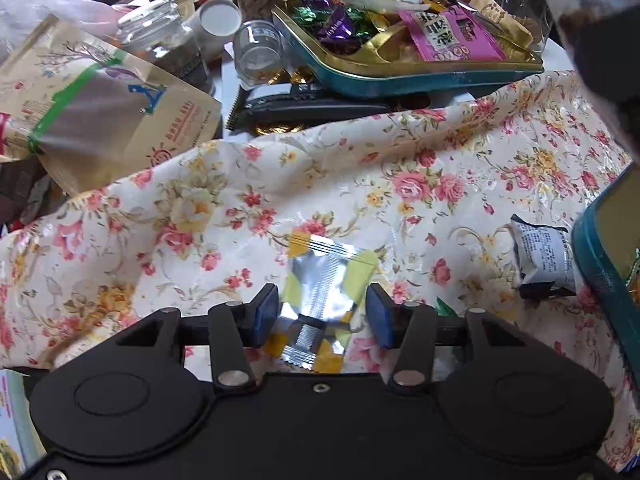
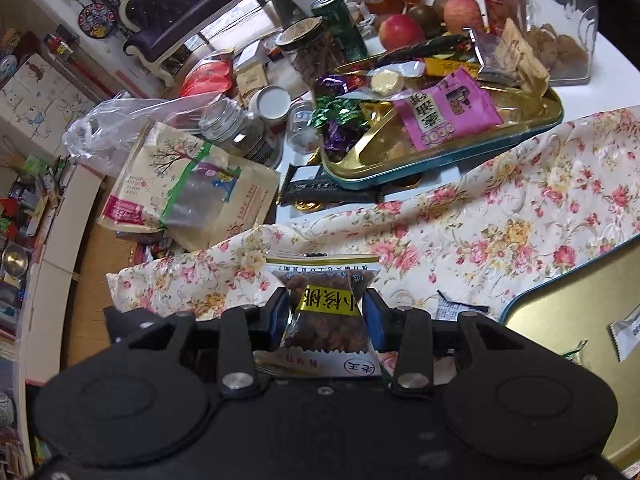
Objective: Organize snacks
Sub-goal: 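Carry the walnut packet and the foil packet over the gold tray with both tools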
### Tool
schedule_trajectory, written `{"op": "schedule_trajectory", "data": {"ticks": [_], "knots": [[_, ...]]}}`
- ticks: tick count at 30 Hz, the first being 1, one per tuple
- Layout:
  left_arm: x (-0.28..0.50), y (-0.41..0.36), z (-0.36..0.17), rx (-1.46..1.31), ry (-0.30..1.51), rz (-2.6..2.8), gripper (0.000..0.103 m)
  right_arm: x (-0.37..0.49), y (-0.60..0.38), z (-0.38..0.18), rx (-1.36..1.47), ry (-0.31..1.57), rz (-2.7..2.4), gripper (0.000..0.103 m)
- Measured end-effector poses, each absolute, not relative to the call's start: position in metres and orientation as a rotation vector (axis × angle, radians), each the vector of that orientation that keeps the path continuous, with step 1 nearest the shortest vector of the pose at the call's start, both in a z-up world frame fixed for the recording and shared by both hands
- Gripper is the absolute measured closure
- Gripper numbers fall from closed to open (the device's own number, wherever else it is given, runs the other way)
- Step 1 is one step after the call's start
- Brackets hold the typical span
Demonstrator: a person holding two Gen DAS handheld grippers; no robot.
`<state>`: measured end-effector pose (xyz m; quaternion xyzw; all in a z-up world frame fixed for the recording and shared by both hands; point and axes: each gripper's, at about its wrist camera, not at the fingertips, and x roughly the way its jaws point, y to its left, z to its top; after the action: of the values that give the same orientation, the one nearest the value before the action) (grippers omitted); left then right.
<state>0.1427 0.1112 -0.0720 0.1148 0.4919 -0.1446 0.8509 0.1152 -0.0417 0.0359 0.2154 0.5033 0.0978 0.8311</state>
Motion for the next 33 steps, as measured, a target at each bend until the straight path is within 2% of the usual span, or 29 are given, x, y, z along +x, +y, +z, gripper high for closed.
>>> {"op": "schedule_trajectory", "data": {"ticks": [3, 5, 9, 12, 16, 24, 29, 33], "knots": [[0.142, 0.108, -0.076, 0.246, 1.04, -0.323, 0.046, 0.116, -0.042, 0.04, 0.464, 1.051, 0.204, 0.061], [0.144, 0.106, -0.077, 0.237, 1.034, -0.306, 0.043, 0.118, -0.042, 0.041, 0.487, 1.047, 0.199, 0.061], [0.151, 0.11, -0.077, 0.144, 1.066, -0.291, 0.044, 0.124, -0.041, 0.041, 0.569, 1.05, 0.215, 0.061], [0.154, 0.11, -0.075, 0.122, 1.084, -0.239, 0.055, 0.125, -0.039, 0.044, 0.59, 1.038, 0.217, 0.061], [0.156, 0.122, -0.067, 0.011, 1.124, -0.169, 0.059, 0.124, -0.04, 0.049, 0.564, 1.011, 0.21, 0.061], [0.152, 0.146, 0.002, -0.121, 1.091, 0.075, 0.06, 0.118, -0.058, 0.059, 0.586, 0.963, 0.19, 0.061], [0.124, 0.13, 0.054, -0.062, 1.015, 0.088, 0.059, 0.114, -0.077, 0.065, 0.583, 0.931, 0.131, 0.061], [0.104, 0.109, 0.077, -0.087, 0.982, 0.066, 0.059, 0.108, -0.096, 0.07, 0.577, 0.911, 0.082, 0.061]]}}
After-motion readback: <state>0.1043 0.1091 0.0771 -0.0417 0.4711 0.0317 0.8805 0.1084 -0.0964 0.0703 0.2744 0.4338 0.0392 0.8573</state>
